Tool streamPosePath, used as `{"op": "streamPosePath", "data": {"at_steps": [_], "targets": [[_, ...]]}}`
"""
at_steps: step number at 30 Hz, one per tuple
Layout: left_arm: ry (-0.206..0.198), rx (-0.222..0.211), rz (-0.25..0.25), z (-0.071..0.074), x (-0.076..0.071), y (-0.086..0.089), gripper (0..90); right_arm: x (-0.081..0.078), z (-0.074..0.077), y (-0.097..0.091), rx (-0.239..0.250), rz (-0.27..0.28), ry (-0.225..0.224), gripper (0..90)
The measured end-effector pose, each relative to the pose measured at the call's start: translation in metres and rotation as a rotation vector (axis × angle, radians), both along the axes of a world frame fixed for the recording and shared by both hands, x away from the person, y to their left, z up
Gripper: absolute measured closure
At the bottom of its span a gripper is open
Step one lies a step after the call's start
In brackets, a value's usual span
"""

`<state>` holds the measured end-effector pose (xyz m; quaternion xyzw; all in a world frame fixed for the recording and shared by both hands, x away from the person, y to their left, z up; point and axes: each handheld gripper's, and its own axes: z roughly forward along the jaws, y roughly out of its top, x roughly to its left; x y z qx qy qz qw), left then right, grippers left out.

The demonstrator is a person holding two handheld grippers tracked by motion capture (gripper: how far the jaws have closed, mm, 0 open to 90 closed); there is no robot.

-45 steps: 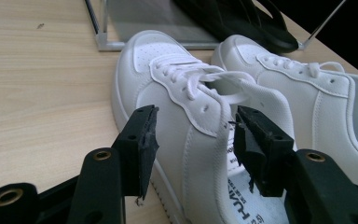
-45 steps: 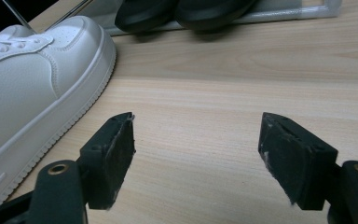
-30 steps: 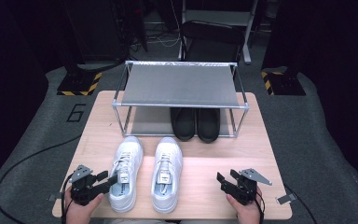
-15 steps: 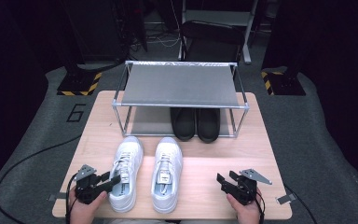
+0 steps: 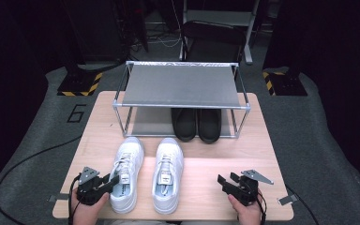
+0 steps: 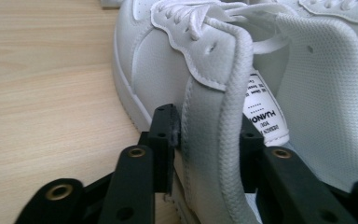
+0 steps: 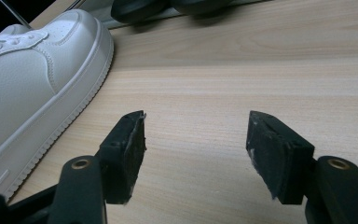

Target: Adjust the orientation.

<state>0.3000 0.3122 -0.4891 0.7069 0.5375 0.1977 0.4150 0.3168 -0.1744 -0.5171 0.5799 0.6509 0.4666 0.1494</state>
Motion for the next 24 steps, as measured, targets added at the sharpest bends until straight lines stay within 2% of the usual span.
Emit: {"op": "streamPosePath", "data": {"at_steps": [1, 8, 9, 10, 12, 18, 24], "targets": [[0.003, 0.017, 0.000, 0.0008, -0.0007, -0.0010, 69.5, 0.0002, -0.0003, -0.0002, 0.000, 0.000, 0.002, 37.3], [-0.013, 0.022, 0.033, 0.0007, -0.0033, -0.0021, 76.0, 0.0015, -0.0021, -0.0017, 0.008, -0.002, 0.013, 37.3], [-0.028, 0.015, 0.047, -0.0002, -0.0033, -0.0012, 76.8, 0.0016, -0.0024, -0.0017, 0.011, -0.004, 0.012, 37.3], [-0.018, 0.007, 0.047, 0.0003, -0.0036, 0.0011, 77.9, 0.0018, -0.0027, -0.0021, 0.010, -0.004, 0.013, 37.4], [-0.028, -0.025, 0.059, -0.0013, -0.0029, 0.0040, 79.0, 0.0020, -0.0031, -0.0025, 0.012, -0.004, 0.022, 37.3], [-0.022, -0.028, 0.063, 0.0006, -0.0032, 0.0054, 80.4, 0.0026, -0.0044, -0.0038, 0.020, -0.008, 0.029, 37.3], [-0.045, -0.040, 0.077, -0.0002, -0.0032, 0.0057, 81.6, 0.0028, -0.0051, -0.0043, 0.024, -0.010, 0.032, 37.3]]}}
